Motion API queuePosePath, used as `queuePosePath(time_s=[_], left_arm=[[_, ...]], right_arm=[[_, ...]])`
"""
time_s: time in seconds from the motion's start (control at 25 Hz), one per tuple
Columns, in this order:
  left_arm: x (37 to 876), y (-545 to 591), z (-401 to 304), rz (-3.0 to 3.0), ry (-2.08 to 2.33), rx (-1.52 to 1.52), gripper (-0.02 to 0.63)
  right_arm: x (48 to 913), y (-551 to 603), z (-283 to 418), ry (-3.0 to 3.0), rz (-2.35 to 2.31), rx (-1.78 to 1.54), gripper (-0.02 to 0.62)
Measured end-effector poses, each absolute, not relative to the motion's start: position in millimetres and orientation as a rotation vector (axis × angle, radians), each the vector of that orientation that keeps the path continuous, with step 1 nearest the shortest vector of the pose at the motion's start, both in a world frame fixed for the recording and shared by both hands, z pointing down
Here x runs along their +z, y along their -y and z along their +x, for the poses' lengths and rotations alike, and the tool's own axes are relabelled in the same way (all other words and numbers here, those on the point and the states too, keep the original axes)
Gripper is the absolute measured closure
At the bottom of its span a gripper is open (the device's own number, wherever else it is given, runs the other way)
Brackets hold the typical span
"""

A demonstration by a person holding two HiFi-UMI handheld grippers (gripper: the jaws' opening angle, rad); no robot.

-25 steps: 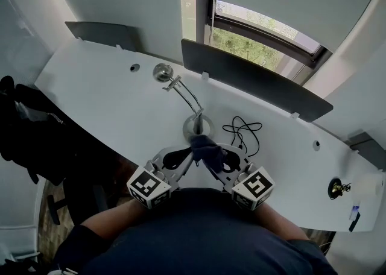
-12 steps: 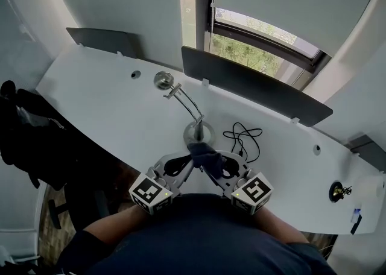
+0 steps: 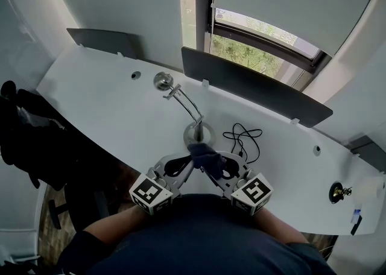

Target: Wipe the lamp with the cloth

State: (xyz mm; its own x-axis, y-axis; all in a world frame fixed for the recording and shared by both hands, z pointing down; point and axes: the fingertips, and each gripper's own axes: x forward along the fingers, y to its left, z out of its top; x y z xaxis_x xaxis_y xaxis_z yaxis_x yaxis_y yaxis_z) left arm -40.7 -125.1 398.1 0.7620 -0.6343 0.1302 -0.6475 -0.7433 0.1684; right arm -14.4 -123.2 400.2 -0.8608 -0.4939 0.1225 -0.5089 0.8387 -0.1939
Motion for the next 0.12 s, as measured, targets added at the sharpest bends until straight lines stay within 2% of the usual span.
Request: queuePosePath(time_s=[0.12], left_arm=[[398.8,124.8,-40.6,2.749,1.013,0.096,0.599]], right_arm=[[400.5,123.2,-14.3,2.948,0.804,0.337,0.460]])
